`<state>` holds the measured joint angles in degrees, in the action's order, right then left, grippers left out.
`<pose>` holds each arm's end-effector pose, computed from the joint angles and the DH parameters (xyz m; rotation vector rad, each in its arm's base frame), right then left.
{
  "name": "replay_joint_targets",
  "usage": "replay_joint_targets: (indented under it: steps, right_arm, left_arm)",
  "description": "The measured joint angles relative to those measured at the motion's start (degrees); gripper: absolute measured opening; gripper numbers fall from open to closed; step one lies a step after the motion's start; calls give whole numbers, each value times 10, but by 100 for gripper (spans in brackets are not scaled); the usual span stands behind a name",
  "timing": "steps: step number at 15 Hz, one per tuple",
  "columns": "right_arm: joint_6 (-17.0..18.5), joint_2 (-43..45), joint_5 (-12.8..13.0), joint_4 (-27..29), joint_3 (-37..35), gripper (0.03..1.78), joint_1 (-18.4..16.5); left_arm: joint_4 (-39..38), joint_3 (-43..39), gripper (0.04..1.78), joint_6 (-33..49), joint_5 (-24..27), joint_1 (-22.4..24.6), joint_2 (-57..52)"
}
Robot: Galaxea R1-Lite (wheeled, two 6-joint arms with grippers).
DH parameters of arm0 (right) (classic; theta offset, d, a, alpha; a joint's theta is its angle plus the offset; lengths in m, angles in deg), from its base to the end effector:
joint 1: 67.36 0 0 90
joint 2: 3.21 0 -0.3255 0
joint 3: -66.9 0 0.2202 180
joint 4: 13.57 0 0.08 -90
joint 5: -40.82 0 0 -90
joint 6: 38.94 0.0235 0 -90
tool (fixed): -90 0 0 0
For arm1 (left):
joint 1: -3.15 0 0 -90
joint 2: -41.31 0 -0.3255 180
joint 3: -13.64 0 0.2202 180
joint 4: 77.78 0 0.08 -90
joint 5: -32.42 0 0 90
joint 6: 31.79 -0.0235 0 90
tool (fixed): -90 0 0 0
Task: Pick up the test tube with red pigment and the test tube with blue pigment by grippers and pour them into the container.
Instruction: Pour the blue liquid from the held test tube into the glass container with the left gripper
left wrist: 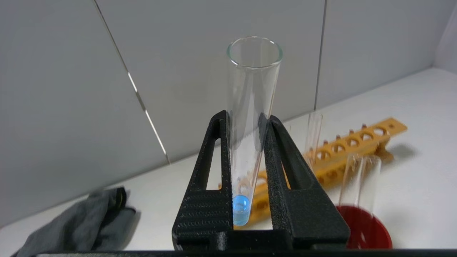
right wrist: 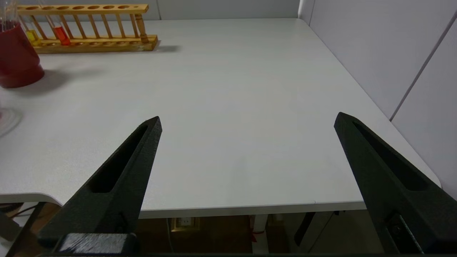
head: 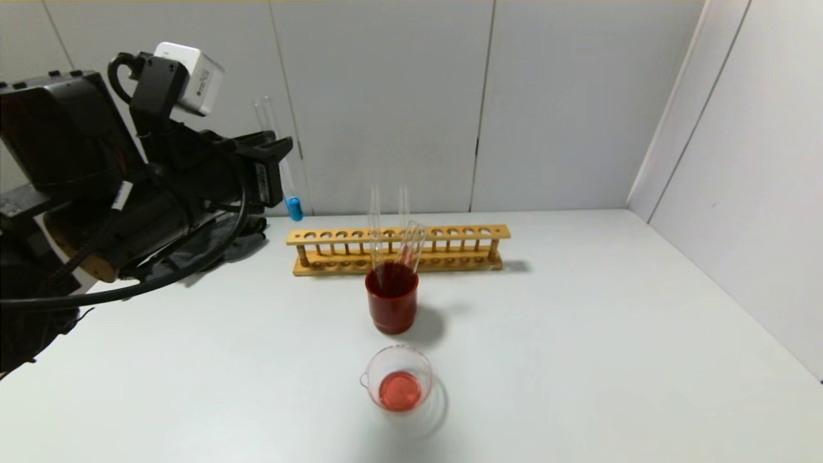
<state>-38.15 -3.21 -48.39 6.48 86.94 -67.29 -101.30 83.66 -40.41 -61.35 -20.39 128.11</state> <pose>-0.0151 -0.0003 0.0754 0.0138 0.0001 -0.0126 0.2714 -0.1166 0.2736 0.1209 -0.1405 -0.3352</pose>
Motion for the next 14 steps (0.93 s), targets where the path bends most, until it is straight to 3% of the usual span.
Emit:
replay_joint_targets:
  steps: [7, 14]
  right_arm:
    - [0, 0, 0, 0, 0, 170, 0]
    - [0, 0, 0, 0, 0, 170, 0]
  left_arm:
    - [138, -104, 33, -36, 21, 11, -132]
    - [149, -203, 33, -40, 32, 15, -175]
